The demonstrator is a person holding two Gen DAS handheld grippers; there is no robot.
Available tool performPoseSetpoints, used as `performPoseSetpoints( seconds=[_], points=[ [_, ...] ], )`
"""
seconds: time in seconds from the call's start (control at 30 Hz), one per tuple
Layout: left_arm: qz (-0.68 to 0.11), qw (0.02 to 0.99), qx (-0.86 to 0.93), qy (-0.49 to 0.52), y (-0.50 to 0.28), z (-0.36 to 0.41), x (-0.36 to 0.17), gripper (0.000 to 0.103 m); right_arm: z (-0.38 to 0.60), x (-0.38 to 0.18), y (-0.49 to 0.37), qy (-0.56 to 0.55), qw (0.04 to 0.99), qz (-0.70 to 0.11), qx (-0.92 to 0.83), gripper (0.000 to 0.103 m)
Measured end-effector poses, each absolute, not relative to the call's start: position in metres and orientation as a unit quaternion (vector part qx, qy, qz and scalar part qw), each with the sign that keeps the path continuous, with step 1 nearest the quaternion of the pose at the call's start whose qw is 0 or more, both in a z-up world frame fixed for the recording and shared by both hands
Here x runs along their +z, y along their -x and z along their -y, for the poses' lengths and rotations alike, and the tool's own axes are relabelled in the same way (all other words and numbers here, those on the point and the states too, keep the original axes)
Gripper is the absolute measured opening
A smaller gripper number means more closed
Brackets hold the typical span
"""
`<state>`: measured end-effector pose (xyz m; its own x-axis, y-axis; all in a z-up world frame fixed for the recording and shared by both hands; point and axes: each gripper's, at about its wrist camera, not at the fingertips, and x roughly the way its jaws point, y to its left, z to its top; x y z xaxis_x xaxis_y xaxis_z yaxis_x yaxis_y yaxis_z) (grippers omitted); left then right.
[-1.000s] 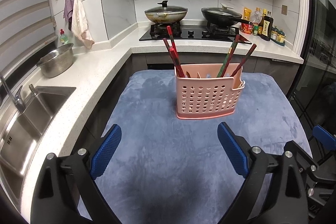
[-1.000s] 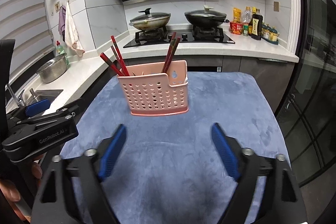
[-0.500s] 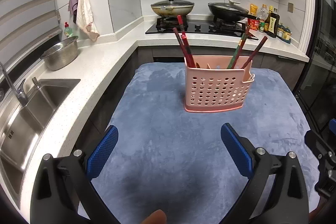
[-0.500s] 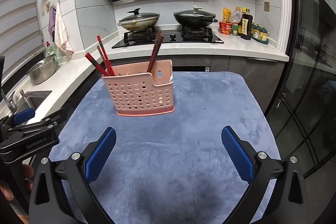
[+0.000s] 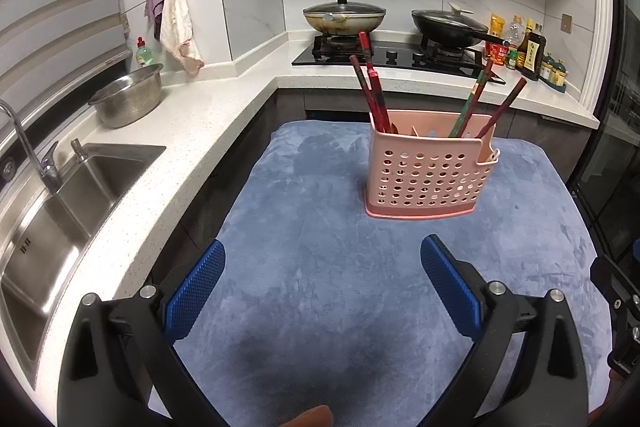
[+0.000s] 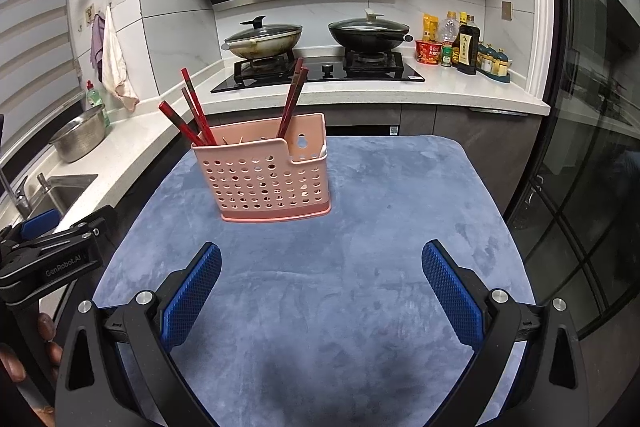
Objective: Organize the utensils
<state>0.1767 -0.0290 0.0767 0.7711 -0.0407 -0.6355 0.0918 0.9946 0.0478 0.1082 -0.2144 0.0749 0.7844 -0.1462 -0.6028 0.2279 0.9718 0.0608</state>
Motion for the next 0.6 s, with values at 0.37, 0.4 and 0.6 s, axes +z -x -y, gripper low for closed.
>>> performPoseSetpoints(
  seconds=[0.37,0.4,0.6],
  points=[
    [-0.339,0.939,-0.038,-0.044,-0.1770,0.0298,0.0739,0.094,0.2132,0.0739,-0.1082,-0.066,0.942,-0.314,-0.099,0.097],
    [-0.340,0.939,-0.038,-0.044,-0.1772,0.0299,0.0740,0.094,0.2134,0.0739,-0.1083,-0.065,0.942,-0.315,-0.100,0.097],
    [-0.338,0.939,-0.042,-0.045,-0.1768,0.0315,0.0747,0.094,0.2123,0.0723,-0.1097,-0.070,0.941,-0.317,-0.098,0.097]
  ],
)
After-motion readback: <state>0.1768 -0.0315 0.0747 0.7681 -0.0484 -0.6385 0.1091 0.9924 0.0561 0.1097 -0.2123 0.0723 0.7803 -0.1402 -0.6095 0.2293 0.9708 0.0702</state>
